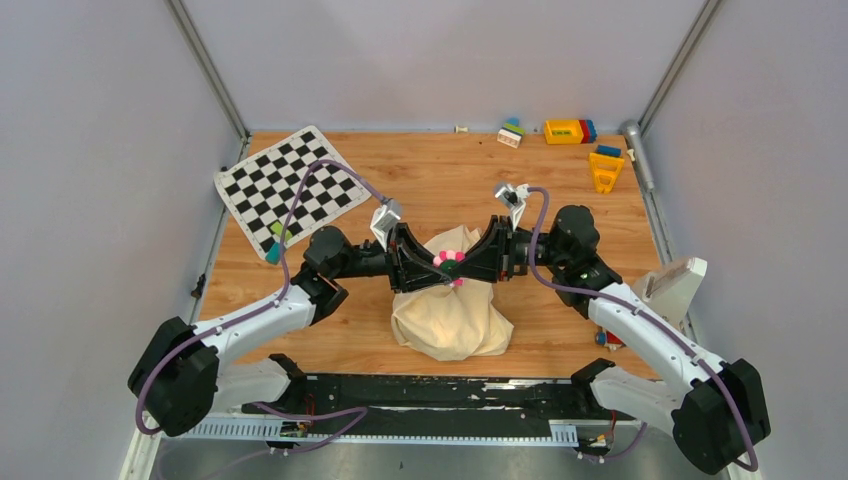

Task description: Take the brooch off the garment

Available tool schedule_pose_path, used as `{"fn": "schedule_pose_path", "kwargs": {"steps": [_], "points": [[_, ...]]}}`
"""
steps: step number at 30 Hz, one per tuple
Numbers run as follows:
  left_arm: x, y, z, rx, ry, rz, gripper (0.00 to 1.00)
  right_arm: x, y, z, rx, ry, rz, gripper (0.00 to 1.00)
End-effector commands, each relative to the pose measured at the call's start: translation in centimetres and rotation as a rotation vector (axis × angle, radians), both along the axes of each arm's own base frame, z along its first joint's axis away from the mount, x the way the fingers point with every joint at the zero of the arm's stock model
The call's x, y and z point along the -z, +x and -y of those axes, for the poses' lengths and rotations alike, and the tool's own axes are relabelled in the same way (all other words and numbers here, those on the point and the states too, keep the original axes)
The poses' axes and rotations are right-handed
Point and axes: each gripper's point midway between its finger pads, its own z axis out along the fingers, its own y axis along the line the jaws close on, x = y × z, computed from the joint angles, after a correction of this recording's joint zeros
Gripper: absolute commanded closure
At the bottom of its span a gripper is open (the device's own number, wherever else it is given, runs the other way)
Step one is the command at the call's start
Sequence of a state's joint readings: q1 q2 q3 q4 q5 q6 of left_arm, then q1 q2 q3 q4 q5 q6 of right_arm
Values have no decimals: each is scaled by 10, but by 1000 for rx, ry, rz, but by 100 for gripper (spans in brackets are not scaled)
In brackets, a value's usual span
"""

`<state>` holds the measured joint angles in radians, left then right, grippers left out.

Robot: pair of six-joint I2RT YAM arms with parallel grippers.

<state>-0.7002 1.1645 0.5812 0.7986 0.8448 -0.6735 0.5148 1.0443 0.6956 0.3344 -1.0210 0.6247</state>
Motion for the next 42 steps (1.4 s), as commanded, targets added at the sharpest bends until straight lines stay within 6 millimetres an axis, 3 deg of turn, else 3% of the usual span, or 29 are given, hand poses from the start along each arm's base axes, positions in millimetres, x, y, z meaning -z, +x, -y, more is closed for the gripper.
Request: {"fn": "schedule_pose_path", "kwargs": {"steps": [1, 30, 35, 42], "points": [[-6, -1, 5, 13, 5, 32, 62, -30, -5, -6, -27, 51, 94, 100], [-6, -3, 8, 48, 28, 13, 76, -33, -22, -12, -144, 31, 171, 100], [-5, -5, 10, 69, 37, 10, 70, -29, -22, -16, -169, 8, 157, 100], [3, -5, 14, 82, 70, -10, 71, -27, -21, -21, -174, -3, 156, 100]]}}
